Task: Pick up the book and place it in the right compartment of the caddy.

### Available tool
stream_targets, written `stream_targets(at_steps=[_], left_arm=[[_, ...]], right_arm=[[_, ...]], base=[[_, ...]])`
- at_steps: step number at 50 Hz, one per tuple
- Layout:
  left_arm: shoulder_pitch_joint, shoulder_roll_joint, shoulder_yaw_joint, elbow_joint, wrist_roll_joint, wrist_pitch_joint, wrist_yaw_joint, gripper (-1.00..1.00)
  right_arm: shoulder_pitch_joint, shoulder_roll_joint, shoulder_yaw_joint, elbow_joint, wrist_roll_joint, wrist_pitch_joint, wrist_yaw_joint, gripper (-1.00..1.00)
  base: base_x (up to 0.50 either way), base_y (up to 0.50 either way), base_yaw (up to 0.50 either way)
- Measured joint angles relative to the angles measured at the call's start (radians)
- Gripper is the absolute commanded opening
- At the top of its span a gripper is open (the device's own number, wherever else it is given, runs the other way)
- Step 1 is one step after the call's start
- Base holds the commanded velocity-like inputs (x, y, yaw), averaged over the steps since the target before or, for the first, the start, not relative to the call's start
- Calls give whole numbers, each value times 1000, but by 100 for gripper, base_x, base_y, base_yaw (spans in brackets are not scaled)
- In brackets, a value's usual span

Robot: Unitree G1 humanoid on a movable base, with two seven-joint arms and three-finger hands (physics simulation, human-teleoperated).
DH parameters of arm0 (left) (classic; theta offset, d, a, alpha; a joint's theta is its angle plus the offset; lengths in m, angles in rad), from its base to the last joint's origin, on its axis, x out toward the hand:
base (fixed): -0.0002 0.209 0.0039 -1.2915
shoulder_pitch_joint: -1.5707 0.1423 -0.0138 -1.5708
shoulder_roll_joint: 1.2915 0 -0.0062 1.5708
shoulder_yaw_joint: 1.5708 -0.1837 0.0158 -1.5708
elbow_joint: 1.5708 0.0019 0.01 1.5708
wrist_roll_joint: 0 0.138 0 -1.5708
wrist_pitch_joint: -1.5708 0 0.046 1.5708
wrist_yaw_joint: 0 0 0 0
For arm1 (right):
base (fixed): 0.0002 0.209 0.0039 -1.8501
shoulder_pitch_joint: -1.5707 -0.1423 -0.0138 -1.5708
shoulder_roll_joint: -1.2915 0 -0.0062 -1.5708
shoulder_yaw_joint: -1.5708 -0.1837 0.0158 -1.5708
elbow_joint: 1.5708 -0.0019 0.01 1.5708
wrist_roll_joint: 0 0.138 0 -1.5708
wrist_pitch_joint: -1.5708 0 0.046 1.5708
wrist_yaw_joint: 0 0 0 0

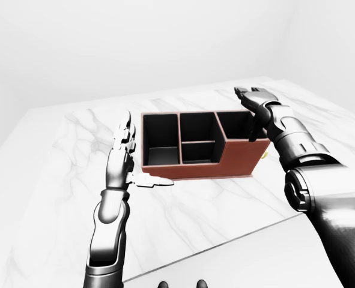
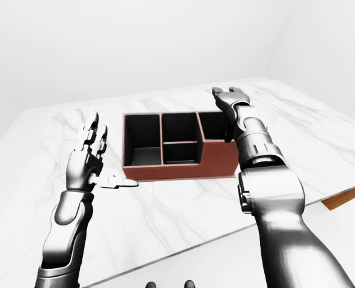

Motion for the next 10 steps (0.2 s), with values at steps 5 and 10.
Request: stream_targets(at_steps=[5,10], left_arm=[[-1,0,0,2,0,0,0,100],[-1,0,-1,2,0,0,-1,100]], right_arm=[[0,-1,0,-1,0,0,-1,100],[0,-2,0,-2,-1,0,-2,100]], base=[[0,0,0],[0,0,0]])
